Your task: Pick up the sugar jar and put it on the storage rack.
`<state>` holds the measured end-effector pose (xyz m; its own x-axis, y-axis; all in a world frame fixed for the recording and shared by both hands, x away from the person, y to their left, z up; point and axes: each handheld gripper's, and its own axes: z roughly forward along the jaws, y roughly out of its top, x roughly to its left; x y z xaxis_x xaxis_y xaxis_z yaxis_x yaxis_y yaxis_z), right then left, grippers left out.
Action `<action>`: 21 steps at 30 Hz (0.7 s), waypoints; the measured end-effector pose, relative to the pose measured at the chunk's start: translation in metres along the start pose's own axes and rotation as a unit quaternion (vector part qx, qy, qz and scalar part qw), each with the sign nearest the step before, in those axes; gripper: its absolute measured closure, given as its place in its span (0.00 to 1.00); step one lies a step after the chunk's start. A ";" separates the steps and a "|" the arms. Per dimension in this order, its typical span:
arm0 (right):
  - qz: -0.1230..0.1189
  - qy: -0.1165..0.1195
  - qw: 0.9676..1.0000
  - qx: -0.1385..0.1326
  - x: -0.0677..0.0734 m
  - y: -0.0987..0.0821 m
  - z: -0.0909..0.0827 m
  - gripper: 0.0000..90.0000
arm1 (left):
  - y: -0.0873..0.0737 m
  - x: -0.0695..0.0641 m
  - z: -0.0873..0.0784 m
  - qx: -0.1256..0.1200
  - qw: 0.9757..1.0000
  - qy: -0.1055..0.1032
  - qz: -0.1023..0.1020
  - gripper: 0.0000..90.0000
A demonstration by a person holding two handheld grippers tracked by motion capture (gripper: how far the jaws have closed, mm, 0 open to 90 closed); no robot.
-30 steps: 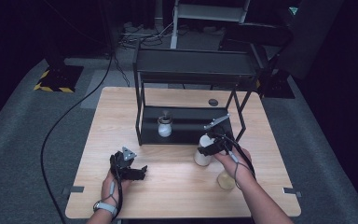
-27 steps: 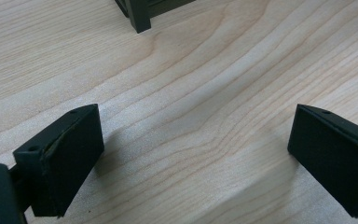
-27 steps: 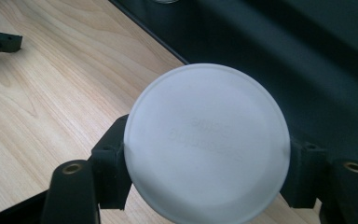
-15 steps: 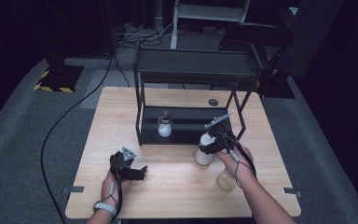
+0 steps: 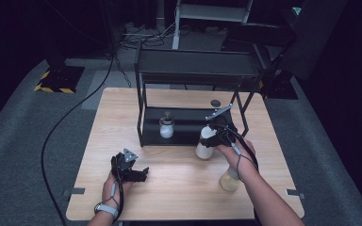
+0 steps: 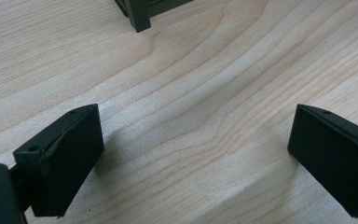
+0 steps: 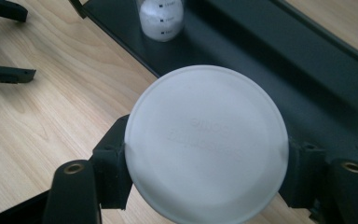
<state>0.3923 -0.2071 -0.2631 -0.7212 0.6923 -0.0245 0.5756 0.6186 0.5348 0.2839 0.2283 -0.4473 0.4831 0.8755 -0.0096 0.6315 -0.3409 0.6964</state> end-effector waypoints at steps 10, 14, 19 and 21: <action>-0.004 -0.004 1.000 -0.015 -0.001 0.024 -0.008 0.37 | 0.000 0.000 0.000 0.000 1.000 0.000 0.000 0.04; -0.003 -0.004 1.000 -0.018 -0.003 0.033 -0.007 0.37 | 0.000 0.000 0.000 0.000 1.000 0.000 0.000 0.04; -0.005 -0.008 1.000 -0.020 -0.004 0.046 -0.003 0.37 | 0.000 0.000 0.000 0.000 1.000 0.000 0.000 0.04; -0.005 -0.011 1.000 -0.019 -0.004 0.052 -0.001 0.37 | 0.000 0.000 0.000 0.000 1.000 0.000 0.000 0.04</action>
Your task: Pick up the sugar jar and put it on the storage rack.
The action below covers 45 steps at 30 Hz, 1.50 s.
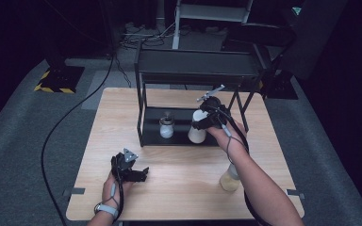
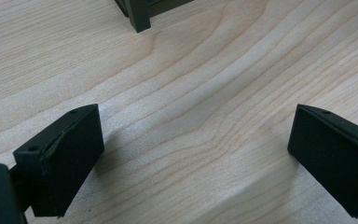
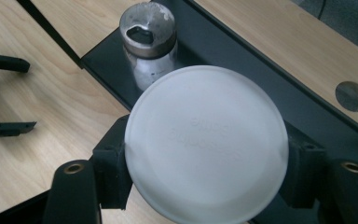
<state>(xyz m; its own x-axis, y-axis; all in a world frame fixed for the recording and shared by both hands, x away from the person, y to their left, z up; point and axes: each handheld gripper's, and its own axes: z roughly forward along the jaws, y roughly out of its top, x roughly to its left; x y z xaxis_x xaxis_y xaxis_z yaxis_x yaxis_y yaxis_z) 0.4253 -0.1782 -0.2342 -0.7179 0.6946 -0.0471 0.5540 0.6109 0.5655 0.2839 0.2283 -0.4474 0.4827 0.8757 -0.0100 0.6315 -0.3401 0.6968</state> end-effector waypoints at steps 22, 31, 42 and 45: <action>0.030 -0.001 0.999 0.020 -0.010 0.039 0.060 0.37 | 0.000 0.001 0.000 0.001 1.000 -0.001 0.000 0.04; 0.046 -0.007 0.998 0.034 -0.016 0.037 0.079 0.37 | 0.000 0.000 0.000 0.001 1.000 -0.001 0.000 0.04; 0.062 -0.004 0.997 0.037 -0.025 0.030 0.085 0.37 | 0.000 0.001 0.000 0.000 1.000 -0.001 0.001 0.04; 0.061 -0.002 0.997 0.039 -0.025 0.031 0.085 0.36 | 0.000 0.001 0.000 0.000 1.000 -0.001 0.000 0.04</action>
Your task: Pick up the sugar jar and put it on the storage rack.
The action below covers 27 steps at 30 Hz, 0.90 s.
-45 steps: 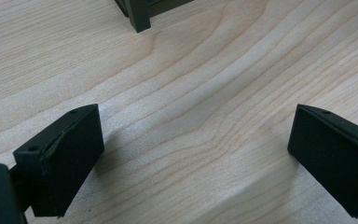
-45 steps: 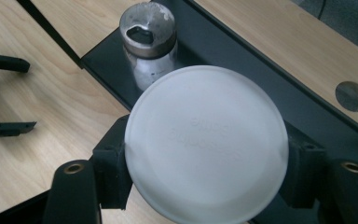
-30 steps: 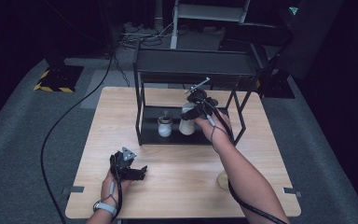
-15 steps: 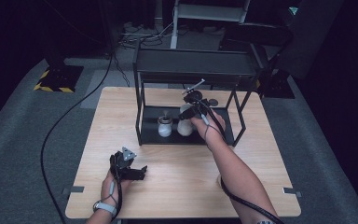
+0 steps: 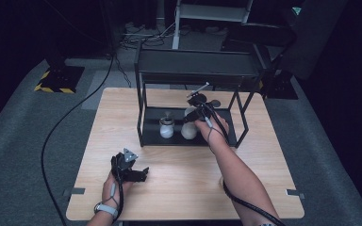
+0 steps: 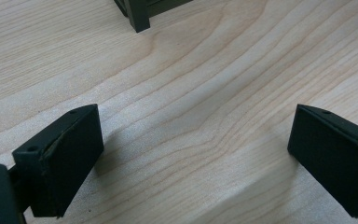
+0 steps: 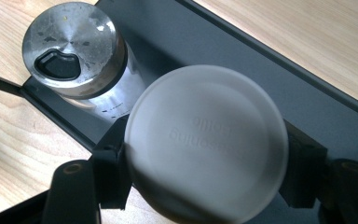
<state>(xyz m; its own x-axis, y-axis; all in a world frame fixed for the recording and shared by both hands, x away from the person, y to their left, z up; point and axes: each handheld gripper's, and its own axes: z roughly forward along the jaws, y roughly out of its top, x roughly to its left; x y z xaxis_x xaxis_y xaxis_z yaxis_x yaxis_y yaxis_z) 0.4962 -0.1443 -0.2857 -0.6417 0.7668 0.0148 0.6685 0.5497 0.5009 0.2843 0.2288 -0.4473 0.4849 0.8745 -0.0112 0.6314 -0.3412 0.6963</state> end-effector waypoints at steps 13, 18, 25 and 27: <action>-0.024 0.000 0.997 -0.072 0.004 -0.036 -0.048 0.12 | 0.000 0.000 0.000 0.000 1.000 0.000 0.001 0.04; -0.029 0.003 0.996 -0.087 0.002 -0.059 -0.071 0.10 | 0.000 0.000 0.000 0.000 1.000 0.000 0.000 0.03; -0.035 0.001 0.995 -0.090 0.001 -0.083 -0.094 0.09 | 0.001 0.000 0.001 0.001 1.000 0.000 0.001 0.03; -0.037 0.000 0.995 -0.091 0.000 -0.086 -0.097 0.09 | 0.001 0.000 0.001 0.001 1.000 0.000 0.001 0.03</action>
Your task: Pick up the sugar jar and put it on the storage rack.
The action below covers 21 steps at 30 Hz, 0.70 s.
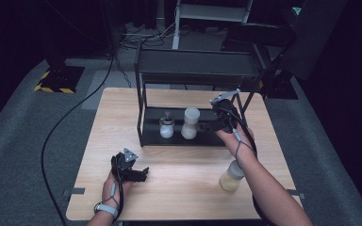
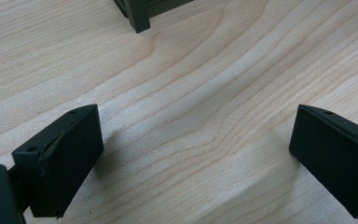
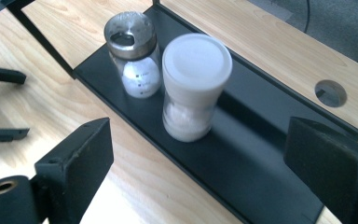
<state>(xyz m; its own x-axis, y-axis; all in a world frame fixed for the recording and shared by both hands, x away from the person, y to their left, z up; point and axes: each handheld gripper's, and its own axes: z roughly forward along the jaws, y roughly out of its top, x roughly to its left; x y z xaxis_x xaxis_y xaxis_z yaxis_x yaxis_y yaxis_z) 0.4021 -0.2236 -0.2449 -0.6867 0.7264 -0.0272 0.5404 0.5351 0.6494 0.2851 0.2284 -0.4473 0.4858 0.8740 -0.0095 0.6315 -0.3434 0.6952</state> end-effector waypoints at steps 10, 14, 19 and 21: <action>-0.017 0.006 1.000 -0.014 0.002 -0.027 -0.035 0.09 | 0.000 0.000 0.000 0.001 1.000 0.000 0.001 0.03; -0.021 0.008 1.000 -0.021 0.007 -0.039 -0.045 0.09 | 0.000 0.000 0.000 0.000 1.000 0.000 0.000 0.03; -0.023 0.006 0.999 -0.027 0.012 -0.051 -0.056 0.09 | 0.000 -0.001 0.000 0.000 1.000 0.001 -0.001 0.03; -0.022 0.007 0.999 -0.031 0.012 -0.057 -0.060 0.09 | 0.000 -0.001 0.000 0.000 1.000 0.002 -0.001 0.03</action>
<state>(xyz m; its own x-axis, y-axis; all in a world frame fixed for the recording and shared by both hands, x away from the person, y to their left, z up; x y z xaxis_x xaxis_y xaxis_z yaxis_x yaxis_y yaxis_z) 0.3337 -0.2709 -0.2361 -0.7155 0.6971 -0.0465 0.4796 0.5384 0.6929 0.2845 0.2278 -0.4472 0.4827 0.8757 -0.0087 0.6326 -0.3418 0.6949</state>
